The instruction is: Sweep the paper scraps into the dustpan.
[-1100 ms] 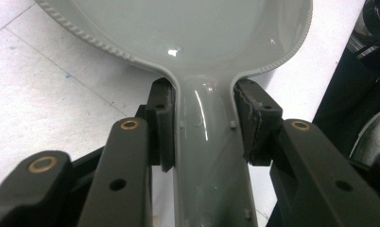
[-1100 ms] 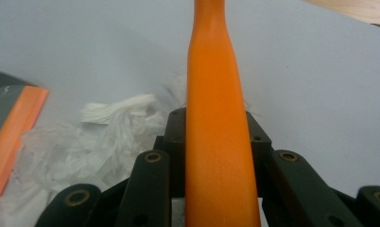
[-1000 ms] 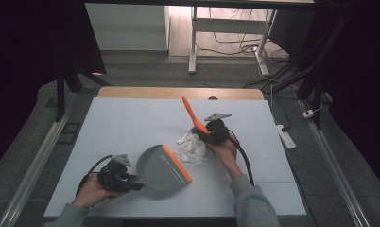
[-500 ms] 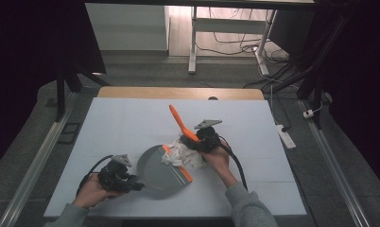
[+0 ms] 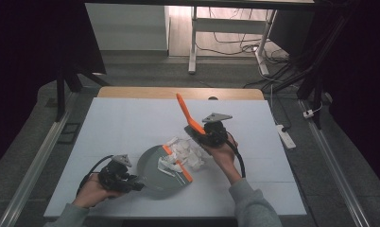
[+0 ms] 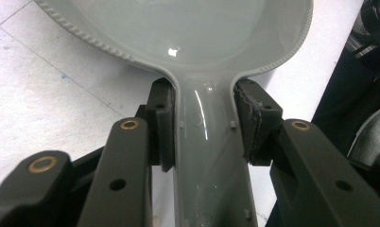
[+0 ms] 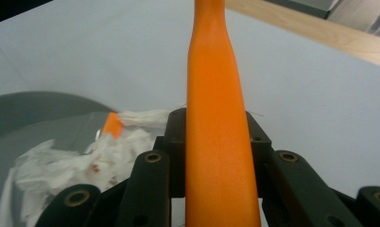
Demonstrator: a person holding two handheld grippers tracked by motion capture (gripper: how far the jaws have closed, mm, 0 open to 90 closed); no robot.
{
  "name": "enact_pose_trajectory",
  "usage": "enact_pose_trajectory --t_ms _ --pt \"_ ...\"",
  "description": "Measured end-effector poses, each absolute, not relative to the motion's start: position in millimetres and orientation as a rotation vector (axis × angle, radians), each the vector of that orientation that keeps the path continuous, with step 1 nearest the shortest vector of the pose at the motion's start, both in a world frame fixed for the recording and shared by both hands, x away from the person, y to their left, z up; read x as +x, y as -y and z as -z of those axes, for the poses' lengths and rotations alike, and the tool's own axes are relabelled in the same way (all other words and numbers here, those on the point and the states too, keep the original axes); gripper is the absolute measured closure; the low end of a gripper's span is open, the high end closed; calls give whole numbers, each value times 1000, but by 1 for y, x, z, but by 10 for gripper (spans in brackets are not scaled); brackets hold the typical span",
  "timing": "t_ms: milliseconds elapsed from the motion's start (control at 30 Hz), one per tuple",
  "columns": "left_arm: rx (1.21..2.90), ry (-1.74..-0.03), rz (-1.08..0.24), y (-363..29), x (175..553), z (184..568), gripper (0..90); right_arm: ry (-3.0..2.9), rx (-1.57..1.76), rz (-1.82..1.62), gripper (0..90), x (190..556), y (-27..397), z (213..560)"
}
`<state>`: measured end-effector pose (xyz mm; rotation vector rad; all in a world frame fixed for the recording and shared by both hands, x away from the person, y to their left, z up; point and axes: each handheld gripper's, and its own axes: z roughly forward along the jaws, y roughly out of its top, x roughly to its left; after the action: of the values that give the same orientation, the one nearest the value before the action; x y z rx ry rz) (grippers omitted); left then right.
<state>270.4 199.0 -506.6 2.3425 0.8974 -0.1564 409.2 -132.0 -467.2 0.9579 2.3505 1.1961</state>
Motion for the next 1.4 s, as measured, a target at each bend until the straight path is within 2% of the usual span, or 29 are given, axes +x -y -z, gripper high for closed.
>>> enact_pose_trajectory --t_ms 300,767,1400 --pt "2343 -896 158 -199 271 507 612 -2320 1055 -1107 707 434 143 482" --pt "2341 -896 160 -199 271 507 612 -2351 1034 -1068 707 455 126 495" --pt "2337 -901 161 -200 271 507 612 -2432 968 -1071 707 455 97 504"
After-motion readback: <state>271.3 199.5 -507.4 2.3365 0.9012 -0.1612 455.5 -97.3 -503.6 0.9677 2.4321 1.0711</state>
